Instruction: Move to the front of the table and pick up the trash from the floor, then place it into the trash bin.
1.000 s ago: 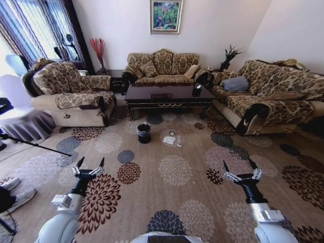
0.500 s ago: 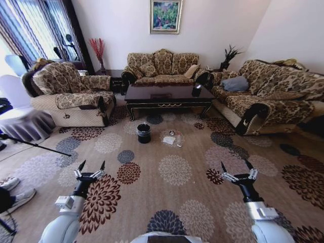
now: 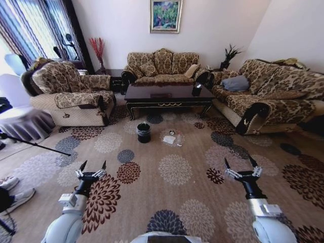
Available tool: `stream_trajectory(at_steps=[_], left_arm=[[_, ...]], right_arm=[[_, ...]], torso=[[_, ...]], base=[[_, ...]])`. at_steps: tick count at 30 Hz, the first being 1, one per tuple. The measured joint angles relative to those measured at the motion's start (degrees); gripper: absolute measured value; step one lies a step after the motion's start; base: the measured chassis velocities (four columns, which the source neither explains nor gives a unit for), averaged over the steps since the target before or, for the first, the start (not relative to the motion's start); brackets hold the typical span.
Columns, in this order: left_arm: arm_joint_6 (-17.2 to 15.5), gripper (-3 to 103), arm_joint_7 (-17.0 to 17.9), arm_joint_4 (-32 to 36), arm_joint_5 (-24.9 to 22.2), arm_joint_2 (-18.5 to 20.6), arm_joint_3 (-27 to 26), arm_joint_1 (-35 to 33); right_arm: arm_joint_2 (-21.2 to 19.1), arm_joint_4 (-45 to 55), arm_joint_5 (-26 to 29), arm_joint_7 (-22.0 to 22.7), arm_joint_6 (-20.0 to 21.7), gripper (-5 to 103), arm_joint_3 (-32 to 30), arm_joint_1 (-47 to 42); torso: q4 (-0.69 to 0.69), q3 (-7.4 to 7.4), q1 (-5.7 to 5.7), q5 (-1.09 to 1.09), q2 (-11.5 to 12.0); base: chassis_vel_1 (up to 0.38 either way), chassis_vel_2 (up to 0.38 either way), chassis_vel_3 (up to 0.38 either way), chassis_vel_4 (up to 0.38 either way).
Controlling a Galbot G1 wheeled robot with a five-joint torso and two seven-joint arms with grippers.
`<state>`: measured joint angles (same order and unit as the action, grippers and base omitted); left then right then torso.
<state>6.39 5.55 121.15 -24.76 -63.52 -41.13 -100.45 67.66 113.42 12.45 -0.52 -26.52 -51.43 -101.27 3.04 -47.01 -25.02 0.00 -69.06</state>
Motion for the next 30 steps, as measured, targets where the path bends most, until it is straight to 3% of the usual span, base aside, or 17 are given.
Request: stream_trajectory(at_steps=[17, 30], left_arm=[[-0.3, 100, -0.67, 0.27, 0.03, -0.98, -0.29, -0.75], [-0.59, 100, -0.3, -0.3, 0.26, -1.04, -0.21, 0.12]], right_arm=[[2.35, -0.8, -1.64, -2.25, -3.84, 100, 0.64, -0.78], [2.61, -1.29, -1.02, -2.62, -3.51, 100, 1.06, -0.16]], torso=[[0.0, 3.0, 2.44, 0.0, 5.43], [0.0, 5.03, 4.01, -0.01, 9.06]], base=[[0.0, 0.0, 0.0, 0.0], [0.0, 0.0, 0.0, 0.0]])
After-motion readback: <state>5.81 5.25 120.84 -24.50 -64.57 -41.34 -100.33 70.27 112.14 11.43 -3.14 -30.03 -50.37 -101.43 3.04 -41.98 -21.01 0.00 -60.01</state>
